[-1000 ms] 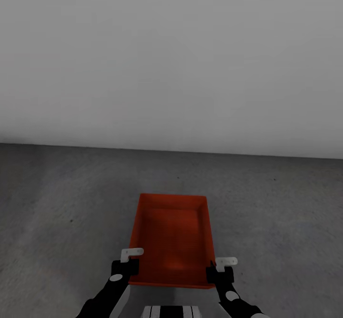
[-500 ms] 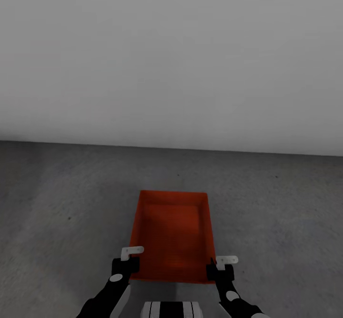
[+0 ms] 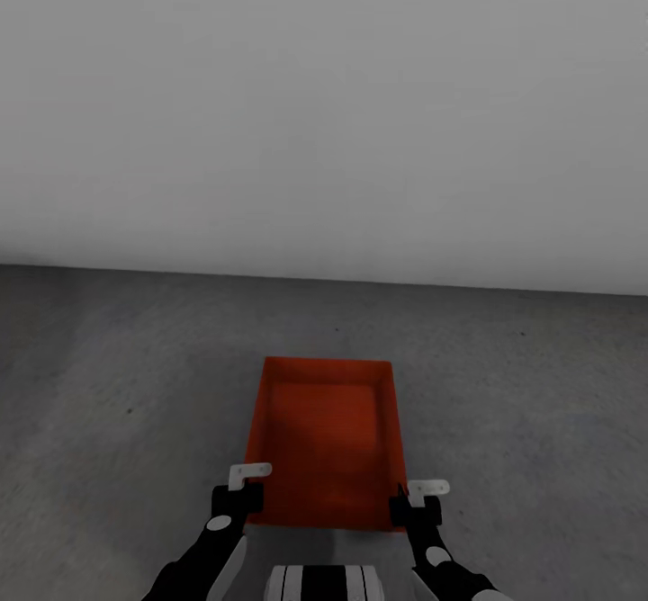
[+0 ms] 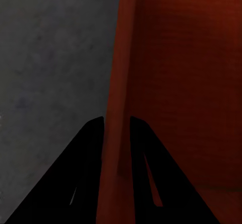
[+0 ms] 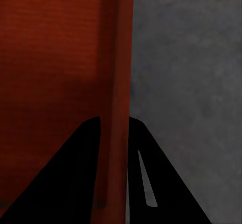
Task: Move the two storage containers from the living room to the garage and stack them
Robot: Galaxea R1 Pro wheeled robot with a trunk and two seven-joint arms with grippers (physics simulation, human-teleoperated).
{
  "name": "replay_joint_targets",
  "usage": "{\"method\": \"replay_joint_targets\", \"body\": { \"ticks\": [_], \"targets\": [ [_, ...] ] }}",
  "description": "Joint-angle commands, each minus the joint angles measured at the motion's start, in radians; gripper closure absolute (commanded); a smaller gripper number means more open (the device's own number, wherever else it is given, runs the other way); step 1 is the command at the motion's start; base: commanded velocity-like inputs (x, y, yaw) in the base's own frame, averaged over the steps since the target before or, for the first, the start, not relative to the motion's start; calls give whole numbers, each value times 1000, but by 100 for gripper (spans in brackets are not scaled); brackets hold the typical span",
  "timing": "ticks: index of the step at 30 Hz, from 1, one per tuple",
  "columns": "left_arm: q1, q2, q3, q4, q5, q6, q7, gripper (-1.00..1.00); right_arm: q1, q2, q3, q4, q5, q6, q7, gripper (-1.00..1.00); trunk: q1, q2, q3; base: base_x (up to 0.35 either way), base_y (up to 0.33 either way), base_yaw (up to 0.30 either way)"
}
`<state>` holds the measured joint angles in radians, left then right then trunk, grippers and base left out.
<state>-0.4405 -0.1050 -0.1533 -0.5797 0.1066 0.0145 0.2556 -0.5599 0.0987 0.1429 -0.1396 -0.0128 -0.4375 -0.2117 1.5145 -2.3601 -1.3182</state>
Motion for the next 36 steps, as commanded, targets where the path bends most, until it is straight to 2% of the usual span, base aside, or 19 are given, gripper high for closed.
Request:
{"method": "replay_joint_targets", "body": {
  "ticks": [1,24,32,33,34,36],
  "targets": [
    [0,0,1,10,19,49,13,100,0,4,-46,-3,25,-9,20,100,9,0,-1,0,0,0],
    [0,0,1,7,17,50,12,100,0,5,-46,-3,26,-10,20,100,9,0,-1,0,0,0],
    [0,0,-3,12,10,47,14,100,0,5,-46,-3,39,-10,21,100,9,0,-1,0,0,0],
    [0,0,-3,12,9,46,14,100,0,5,-46,-3,39,-10,21,-100,9,0,-1,0,0,0],
    [1,0,-3,15,10,48,13,-100,0,5,-46,-3,40,-10,21,-100,9,0,-1,0,0,0],
    [0,0,-5,18,11,51,8,-100,0,6,-46,-3,40,-10,20,-100,9,0,-1,0,0,0]
  ]
}}
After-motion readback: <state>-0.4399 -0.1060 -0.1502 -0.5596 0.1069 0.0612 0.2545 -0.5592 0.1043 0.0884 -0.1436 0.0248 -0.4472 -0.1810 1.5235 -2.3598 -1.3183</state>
